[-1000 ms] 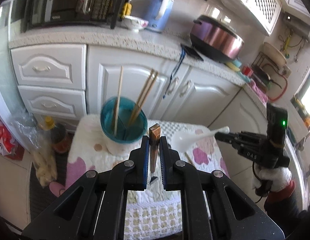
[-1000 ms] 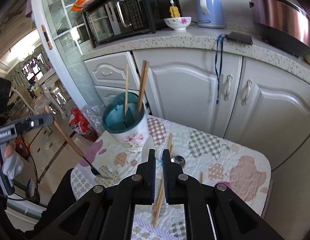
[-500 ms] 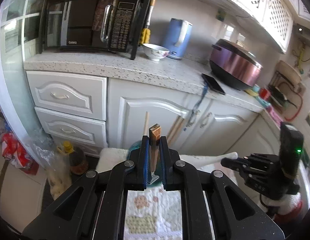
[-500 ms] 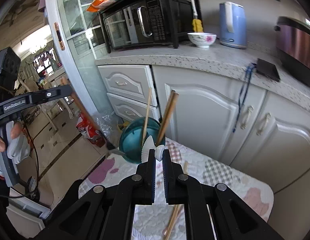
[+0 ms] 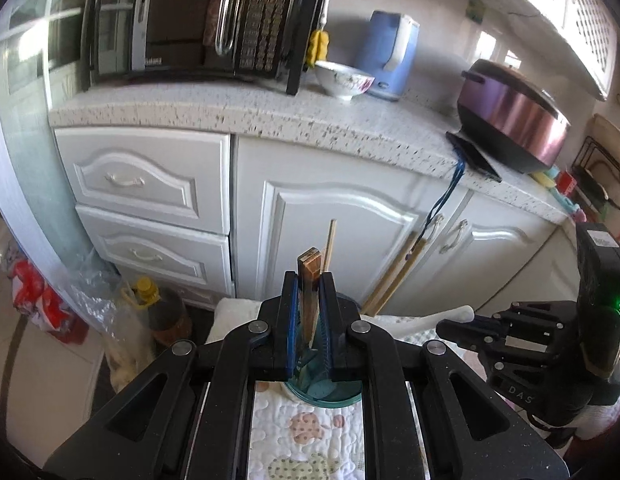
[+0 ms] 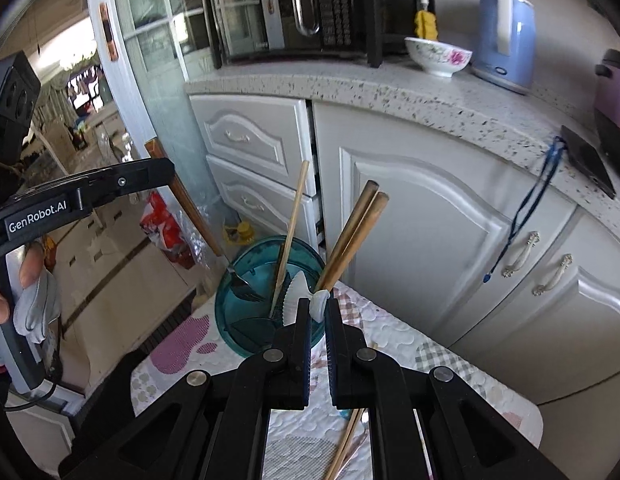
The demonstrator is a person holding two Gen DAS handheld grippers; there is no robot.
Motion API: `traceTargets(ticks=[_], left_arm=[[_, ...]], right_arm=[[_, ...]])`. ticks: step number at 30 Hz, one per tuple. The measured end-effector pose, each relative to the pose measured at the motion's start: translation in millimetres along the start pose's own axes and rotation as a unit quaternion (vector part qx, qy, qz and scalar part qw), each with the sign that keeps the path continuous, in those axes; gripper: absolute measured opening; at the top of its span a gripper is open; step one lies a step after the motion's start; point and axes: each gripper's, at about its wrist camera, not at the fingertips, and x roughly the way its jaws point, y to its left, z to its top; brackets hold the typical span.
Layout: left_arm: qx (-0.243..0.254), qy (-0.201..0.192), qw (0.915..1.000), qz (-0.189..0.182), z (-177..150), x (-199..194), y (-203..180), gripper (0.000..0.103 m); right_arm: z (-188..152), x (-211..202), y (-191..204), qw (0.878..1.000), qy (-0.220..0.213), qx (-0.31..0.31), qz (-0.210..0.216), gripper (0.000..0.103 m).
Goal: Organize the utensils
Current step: 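Lower the chopstick into the holder with the left tool while the right lowers the white spoon in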
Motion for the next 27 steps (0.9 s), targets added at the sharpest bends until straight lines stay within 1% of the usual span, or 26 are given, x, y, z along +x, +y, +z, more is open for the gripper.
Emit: traceTargets(ticks=[5,8,10,14,16,20,22,24,25,26,27], left_arm=[[-0.006,0.023,0.9997,0.005,-5.3,21.2,3.0,0.009],[-0.005,0.023,0.9997,0.010,-6.9,27.8,2.6,0.009],[-0.009,0.028,0.9996,0.007,-7.0,31.2,2.9,0.009],[-0.007,0.038,0.9992,0.014,-10.2,40.7,2.7,0.009],[-0.011,0.038,0.9990,0.019,-12.3,45.1,4.5,0.009],[-0.014,0.053,0.9982,0.022,-17.8,56.1,5.9,0.009],[-0.013,0.047,0.9985,0.027,-19.0,57.1,5.5,0.009],[-0.024,0.050,0.9982,0.023,-18.0,58.1,7.5,0.009],[-0.027,0.051,0.9981,0.022,-18.0,58.0,7.9,0.009],[-0.029,0.053,0.9980,0.020,-17.9,57.9,7.8,0.009],[-0.030,0.053,0.9980,0.018,-17.7,57.2,7.3,0.009]], right_arm=[[7.2,21.4,-1.9,1.000,0.026,-0.013,0.003,0.006],[11.0,35.9,-0.8,0.999,0.047,-0.024,0.008,0.006],[12.3,45.8,1.9,0.998,0.059,-0.032,0.007,0.006],[12.0,69.1,7.4,0.995,0.086,-0.042,0.011,0.006],[10.1,79.0,8.8,0.995,0.094,-0.038,0.013,0.006],[5.2,93.5,3.1,0.995,0.099,-0.017,0.014,0.006],[3.3,93.3,-4.1,0.995,0.098,0.006,0.024,0.006],[0.7,89.0,-10.2,0.995,0.091,0.021,0.033,0.016],[-0.4,86.6,-10.6,0.995,0.088,0.023,0.032,0.030],[-2.4,82.5,-12.5,0.996,0.085,0.027,0.031,0.033],[-3.9,78.9,-14.0,0.996,0.082,0.032,0.034,0.033]])
